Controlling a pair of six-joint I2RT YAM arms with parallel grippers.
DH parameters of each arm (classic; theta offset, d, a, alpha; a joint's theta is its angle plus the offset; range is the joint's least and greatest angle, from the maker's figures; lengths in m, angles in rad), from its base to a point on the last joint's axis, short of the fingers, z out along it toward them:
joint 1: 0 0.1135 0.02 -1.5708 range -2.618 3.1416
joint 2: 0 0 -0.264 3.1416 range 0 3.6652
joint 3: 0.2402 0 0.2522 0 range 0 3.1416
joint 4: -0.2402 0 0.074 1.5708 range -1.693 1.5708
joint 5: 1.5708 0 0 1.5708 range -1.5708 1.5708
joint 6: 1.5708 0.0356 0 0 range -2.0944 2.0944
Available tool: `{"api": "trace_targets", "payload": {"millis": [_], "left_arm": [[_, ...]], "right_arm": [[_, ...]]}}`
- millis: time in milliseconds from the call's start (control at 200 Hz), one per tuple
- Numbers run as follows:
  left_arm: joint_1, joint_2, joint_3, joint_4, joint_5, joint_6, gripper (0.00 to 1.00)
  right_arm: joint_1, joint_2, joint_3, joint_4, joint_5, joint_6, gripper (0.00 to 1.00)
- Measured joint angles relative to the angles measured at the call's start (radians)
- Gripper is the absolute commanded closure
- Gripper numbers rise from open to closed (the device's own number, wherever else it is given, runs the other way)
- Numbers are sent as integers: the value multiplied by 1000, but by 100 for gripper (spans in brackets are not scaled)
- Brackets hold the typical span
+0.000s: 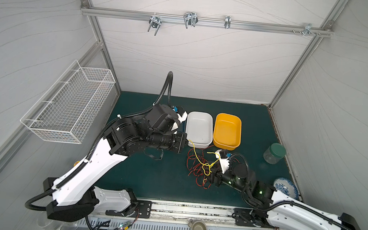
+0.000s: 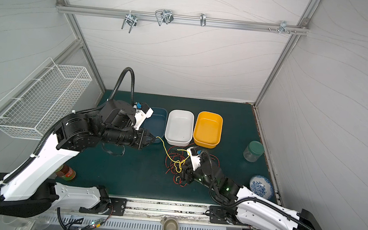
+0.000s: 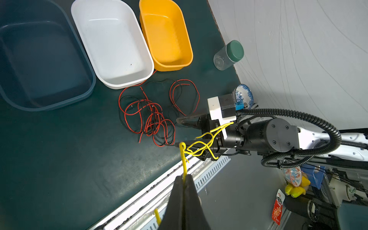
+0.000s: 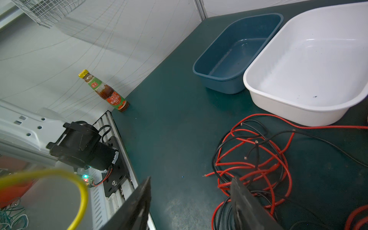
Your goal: Untangle the cables
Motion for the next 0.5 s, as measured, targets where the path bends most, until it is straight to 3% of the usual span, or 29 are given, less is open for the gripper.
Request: {"api": "trace_targets", "payload": {"millis": [110, 245, 355, 500], "left_arm": [[0, 0, 0, 0, 9, -6, 100], [0, -6, 0, 1, 15, -14, 100], [0, -17, 0, 0, 14, -16, 100], [0, -27, 0, -1, 7, -16, 100]], "right_arm": [[10, -20, -23, 16, 25, -5, 44], [12, -27, -29, 18, 58, -10, 81], [12, -25, -29, 17, 73, -5, 99], [13, -16, -29, 15, 95, -5, 100]]}}
